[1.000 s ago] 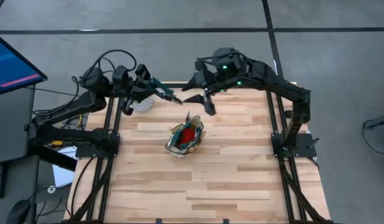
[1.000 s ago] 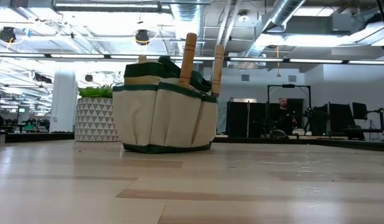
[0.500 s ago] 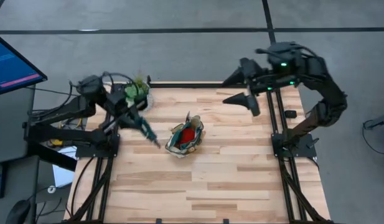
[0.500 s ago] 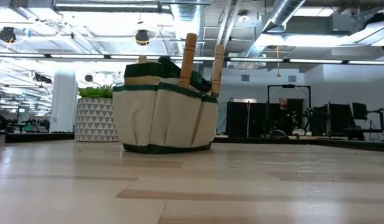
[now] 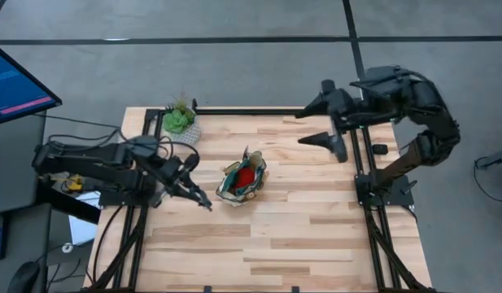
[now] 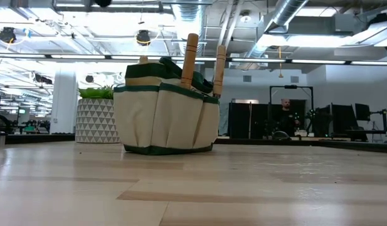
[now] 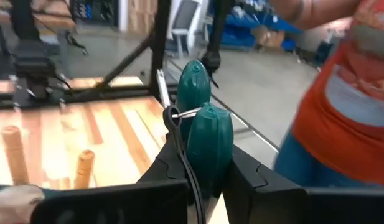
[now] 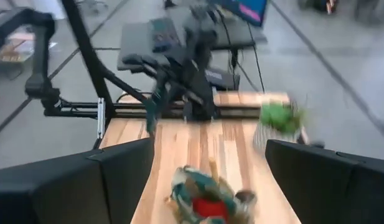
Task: Pick & Place Garden tools in Gardening bag
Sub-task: Put the shear scissors into the gardening bag
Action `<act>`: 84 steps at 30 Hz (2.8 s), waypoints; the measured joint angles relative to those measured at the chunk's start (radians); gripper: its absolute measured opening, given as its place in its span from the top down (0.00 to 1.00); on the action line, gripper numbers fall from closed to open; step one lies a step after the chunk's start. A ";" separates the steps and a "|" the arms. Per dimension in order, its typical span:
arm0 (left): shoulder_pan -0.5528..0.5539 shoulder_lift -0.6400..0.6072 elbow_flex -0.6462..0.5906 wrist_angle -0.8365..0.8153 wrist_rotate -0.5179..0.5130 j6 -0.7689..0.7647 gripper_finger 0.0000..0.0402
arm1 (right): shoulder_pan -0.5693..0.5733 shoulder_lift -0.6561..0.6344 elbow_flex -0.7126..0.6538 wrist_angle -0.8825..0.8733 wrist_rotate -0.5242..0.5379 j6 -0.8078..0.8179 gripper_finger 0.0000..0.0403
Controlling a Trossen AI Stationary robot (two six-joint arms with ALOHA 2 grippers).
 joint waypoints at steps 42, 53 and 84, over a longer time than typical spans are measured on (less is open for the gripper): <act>0.191 0.247 -0.148 0.258 0.065 0.290 0.95 | -0.171 -0.946 -1.042 0.809 0.091 0.095 0.25; 0.246 0.244 -0.147 0.268 0.029 0.345 0.95 | -0.170 -0.948 -1.043 0.801 0.105 0.117 0.25; 0.166 0.226 -0.180 0.246 -0.032 0.400 0.95 | -0.170 -0.948 -1.043 0.738 0.212 0.165 0.25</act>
